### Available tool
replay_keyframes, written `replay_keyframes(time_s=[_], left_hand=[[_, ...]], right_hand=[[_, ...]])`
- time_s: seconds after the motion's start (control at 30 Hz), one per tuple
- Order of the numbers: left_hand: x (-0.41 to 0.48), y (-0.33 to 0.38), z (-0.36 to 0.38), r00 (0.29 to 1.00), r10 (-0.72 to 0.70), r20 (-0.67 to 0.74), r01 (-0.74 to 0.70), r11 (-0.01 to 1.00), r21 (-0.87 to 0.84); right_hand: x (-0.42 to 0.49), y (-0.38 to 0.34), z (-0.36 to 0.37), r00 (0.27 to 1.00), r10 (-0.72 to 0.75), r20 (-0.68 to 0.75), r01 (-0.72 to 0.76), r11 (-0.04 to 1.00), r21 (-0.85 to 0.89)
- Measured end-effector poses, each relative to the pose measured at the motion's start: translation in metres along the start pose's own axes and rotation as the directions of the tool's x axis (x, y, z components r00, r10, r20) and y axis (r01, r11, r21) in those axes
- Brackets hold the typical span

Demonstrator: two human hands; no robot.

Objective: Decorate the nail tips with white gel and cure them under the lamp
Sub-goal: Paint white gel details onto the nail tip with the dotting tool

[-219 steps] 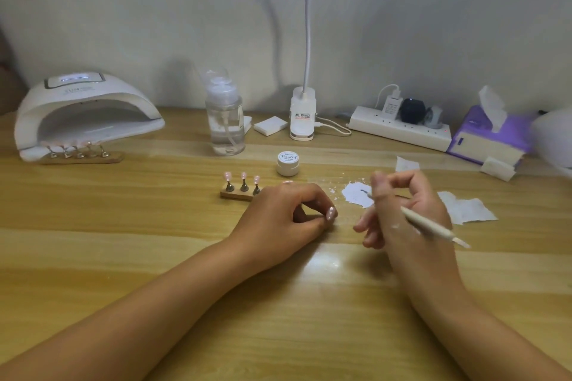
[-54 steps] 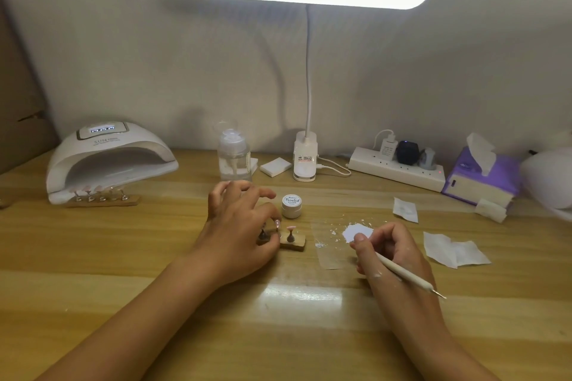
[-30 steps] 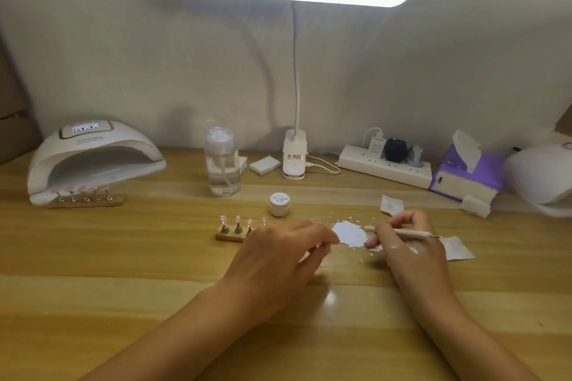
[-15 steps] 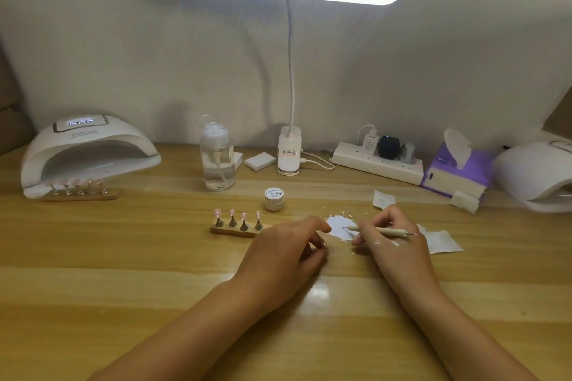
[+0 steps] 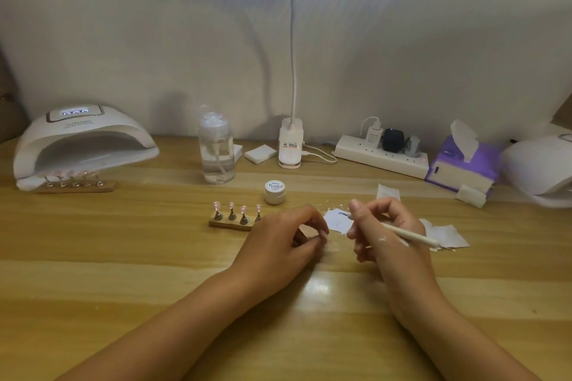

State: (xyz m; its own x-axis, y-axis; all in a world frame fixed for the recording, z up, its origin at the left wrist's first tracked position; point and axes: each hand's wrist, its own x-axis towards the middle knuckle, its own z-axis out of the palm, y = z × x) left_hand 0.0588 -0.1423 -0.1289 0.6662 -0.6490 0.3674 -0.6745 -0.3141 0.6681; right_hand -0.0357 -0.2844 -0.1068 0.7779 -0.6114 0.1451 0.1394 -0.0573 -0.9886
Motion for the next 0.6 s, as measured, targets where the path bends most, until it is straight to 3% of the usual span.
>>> replay_keyframes(time_s=[0.13, 0.3, 0.6], left_hand=[[0.0011, -0.0026, 0.0016, 0.999, -0.009, 0.035, 0.01, 1.0, -0.024], [0.0034, -0.0029, 0.0027, 0.997, -0.062, 0.042, 0.066, 0.993, -0.098], [0.0026, -0.0016, 0.0025, 0.997, -0.003, 0.071, 0.007, 0.999, -0.053]], right_hand=[[-0.0025, 0.0021, 0.0049, 0.997, 0.077, -0.008, -0.076, 0.994, 0.074], [-0.0022, 0.0044, 0.006, 0.998, 0.058, -0.02, -0.058, 0.998, 0.031], [0.0009, 0.009, 0.0075, 0.999, 0.024, -0.033, -0.025, 0.999, -0.032]])
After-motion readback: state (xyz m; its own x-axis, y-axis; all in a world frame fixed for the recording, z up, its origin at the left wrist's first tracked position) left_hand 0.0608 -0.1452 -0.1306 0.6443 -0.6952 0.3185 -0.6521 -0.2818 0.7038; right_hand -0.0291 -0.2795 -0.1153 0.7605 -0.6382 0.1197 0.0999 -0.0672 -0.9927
